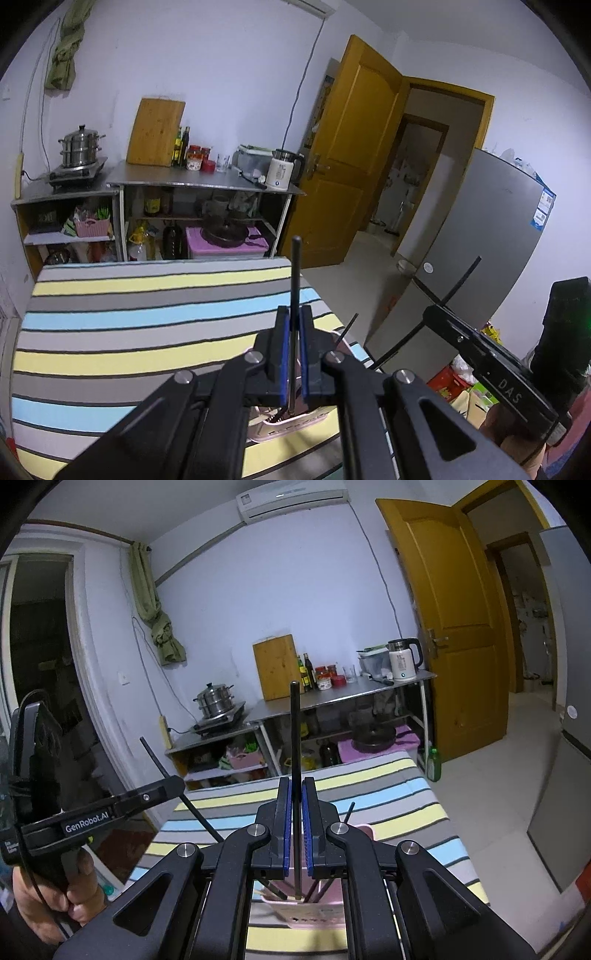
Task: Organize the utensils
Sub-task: 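Lower both black chopsticks into the pink holder and open both tools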
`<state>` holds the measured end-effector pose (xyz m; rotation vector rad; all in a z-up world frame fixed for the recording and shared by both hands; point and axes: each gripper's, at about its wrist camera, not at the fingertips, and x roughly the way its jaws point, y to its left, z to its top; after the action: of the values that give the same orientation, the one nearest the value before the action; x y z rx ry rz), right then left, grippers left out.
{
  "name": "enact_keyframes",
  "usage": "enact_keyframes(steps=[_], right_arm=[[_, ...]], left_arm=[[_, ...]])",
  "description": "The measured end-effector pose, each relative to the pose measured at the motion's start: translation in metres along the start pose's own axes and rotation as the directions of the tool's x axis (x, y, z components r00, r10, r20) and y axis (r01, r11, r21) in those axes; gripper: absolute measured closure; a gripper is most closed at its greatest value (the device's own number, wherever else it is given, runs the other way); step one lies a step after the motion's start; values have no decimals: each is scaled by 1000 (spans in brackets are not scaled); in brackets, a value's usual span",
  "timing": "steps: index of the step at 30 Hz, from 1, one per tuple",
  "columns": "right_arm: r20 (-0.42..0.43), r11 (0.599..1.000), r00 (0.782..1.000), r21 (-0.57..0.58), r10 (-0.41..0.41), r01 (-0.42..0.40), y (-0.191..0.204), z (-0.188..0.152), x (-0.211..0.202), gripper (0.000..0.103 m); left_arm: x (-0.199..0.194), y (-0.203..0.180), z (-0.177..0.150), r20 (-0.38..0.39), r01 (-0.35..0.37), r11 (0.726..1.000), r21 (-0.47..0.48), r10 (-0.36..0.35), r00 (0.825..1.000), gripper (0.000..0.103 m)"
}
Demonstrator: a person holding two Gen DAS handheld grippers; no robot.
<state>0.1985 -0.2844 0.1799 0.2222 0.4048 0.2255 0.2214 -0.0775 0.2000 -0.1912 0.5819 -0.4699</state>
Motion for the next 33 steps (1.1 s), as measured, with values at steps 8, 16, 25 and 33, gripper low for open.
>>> enact_keyframes(steps=[8, 16, 25, 33], right_arm=[[-46, 999, 998, -33, -30, 29, 1, -21, 25, 98], [-119, 998, 992, -46, -50, 45, -5, -52, 42, 98], [-196, 998, 980, -46, -41, 32, -11, -74, 51, 97], [-136, 999, 990, -52, -21, 14, -6, -69, 24, 92]], left_arm=[[26, 11, -19, -42, -10, 1000, -15, 9, 999, 98], [43, 18, -40, -102, -17, 1000, -10, 15, 995, 97], [34, 21, -41, -95, -9, 1000, -15, 8, 995, 88], [12, 26, -40, -45, -2, 999, -36, 0, 999, 86]])
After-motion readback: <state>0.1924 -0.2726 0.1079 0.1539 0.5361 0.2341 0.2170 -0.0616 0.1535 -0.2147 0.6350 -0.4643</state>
